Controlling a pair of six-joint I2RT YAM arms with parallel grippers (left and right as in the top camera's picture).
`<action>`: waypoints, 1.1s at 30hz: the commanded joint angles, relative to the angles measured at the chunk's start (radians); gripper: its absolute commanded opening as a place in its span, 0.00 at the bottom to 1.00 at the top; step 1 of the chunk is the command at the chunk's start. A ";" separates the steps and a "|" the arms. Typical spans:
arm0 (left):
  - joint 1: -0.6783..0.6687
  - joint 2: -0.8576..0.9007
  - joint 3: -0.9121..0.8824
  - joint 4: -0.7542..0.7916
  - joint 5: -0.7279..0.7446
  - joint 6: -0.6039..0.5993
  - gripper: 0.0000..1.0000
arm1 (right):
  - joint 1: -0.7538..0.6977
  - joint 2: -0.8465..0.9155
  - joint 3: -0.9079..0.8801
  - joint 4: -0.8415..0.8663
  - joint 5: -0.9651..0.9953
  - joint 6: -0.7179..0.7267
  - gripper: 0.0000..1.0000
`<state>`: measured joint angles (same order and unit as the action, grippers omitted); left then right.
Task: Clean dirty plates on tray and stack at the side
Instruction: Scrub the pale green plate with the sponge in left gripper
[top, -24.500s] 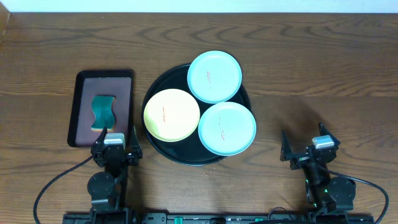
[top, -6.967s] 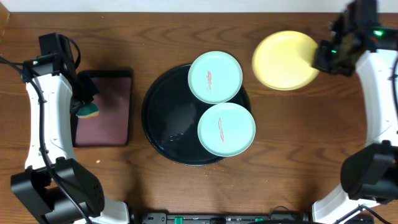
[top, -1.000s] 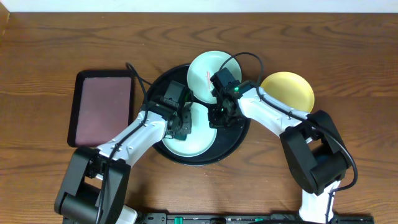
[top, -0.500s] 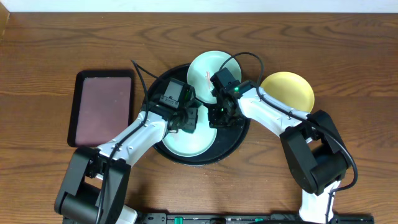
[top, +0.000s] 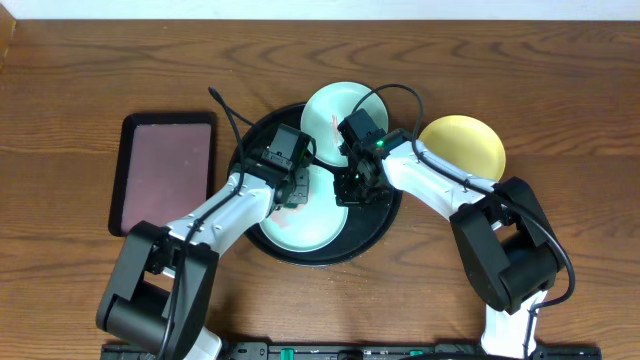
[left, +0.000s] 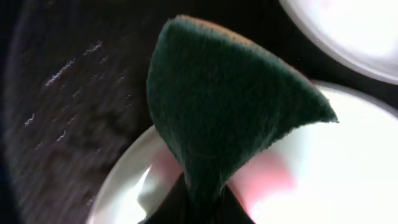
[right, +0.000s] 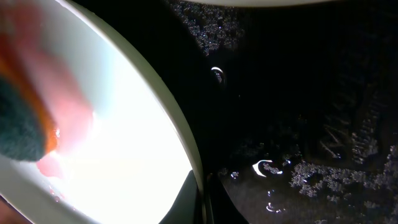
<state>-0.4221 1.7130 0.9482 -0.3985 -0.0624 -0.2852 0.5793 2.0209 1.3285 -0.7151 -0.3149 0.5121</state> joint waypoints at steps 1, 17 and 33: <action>0.013 -0.005 0.007 -0.123 -0.039 -0.030 0.08 | 0.002 0.011 0.013 0.005 0.000 0.015 0.01; 0.013 -0.047 0.010 -0.238 0.369 0.111 0.08 | 0.002 0.011 0.013 0.005 0.000 0.015 0.01; 0.013 -0.006 0.010 -0.256 0.028 0.005 0.08 | 0.002 0.011 0.013 0.005 -0.001 0.015 0.01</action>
<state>-0.4103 1.6779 0.9649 -0.6483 0.0872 -0.1997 0.5793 2.0209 1.3285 -0.7132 -0.3183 0.5121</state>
